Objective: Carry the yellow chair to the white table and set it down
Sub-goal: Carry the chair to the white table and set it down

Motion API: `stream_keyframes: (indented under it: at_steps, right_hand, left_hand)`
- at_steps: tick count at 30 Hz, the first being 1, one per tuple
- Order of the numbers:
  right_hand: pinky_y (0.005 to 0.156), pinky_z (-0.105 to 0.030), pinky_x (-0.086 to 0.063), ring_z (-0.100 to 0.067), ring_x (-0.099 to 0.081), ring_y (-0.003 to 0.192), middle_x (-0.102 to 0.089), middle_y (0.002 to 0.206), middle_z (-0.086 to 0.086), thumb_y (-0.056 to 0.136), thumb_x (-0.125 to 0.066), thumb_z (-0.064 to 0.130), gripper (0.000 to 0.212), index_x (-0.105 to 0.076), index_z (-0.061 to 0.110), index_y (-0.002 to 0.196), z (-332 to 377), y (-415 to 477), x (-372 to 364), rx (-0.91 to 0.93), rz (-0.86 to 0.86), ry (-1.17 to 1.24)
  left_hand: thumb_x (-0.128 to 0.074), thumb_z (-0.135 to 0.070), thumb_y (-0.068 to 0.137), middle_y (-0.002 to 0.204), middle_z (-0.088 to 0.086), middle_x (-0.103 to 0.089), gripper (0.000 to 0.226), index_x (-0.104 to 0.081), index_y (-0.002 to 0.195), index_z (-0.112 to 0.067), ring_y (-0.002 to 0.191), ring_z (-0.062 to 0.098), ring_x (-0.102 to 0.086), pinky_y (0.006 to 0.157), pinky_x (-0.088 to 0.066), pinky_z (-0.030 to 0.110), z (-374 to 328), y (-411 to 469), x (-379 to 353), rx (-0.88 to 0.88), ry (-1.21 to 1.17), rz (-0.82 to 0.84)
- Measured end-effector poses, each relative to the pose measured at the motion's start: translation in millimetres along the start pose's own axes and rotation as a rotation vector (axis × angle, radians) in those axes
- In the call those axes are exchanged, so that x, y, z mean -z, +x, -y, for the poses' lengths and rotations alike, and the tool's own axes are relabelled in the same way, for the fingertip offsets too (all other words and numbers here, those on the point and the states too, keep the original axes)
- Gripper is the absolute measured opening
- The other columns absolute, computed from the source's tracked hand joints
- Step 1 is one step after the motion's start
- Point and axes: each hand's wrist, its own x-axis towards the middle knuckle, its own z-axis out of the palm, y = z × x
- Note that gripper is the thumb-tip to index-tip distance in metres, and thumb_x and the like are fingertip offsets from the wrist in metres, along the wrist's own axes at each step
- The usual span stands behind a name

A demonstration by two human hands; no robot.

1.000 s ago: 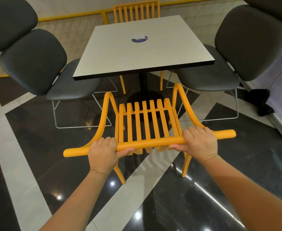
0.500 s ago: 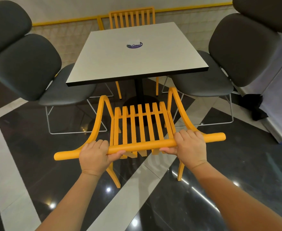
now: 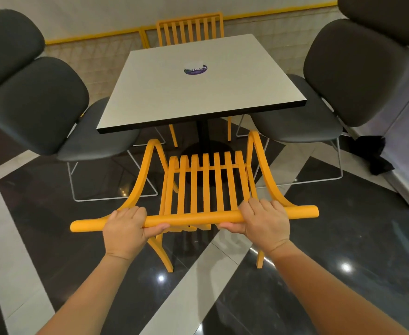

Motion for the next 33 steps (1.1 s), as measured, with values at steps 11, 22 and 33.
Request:
stream_keyframes:
  at_steps: [11,22,33]
  right_hand:
    - [0.061,-0.031,-0.040,-0.022,-0.056,0.056,-0.056,0.060,-0.002,0.085,-0.027,0.079,0.074,-0.055,0.014,0.066,-73.1,20.0,-14.5,0.003,0.098,0.018]
    - [0.061,-0.034,-0.046,-0.022,-0.057,0.056,-0.057,0.060,-0.003,0.080,-0.031,0.078,0.071,-0.057,0.014,0.064,-31.5,33.4,-15.7,-0.066,0.124,0.002]
    - [0.057,-0.032,-0.046,-0.020,-0.056,0.053,-0.056,0.058,-0.001,0.086,-0.028,0.078,0.071,-0.055,0.015,0.065,-26.2,49.0,-33.2,-0.026,0.103,0.022]
  left_hand:
    - [-0.024,-0.079,0.087,0.049,0.002,-0.051,0.079,-0.052,0.053,-0.013,0.044,0.021,-0.049,0.049,-0.036,0.028,-59.1,27.8,-11.9,0.064,-0.004,-0.008]
    - [-0.024,-0.079,0.087,0.049,0.000,-0.050,0.078,-0.052,0.053,-0.015,0.044,0.020,-0.051,0.050,-0.030,0.024,-12.7,35.8,-26.4,0.021,-0.003,-0.050]
    - [-0.017,-0.081,0.086,0.050,-0.001,-0.047,0.080,-0.049,0.054,-0.015,0.046,0.019,-0.047,0.053,-0.029,0.025,4.2,50.4,-30.0,0.046,-0.012,0.009]
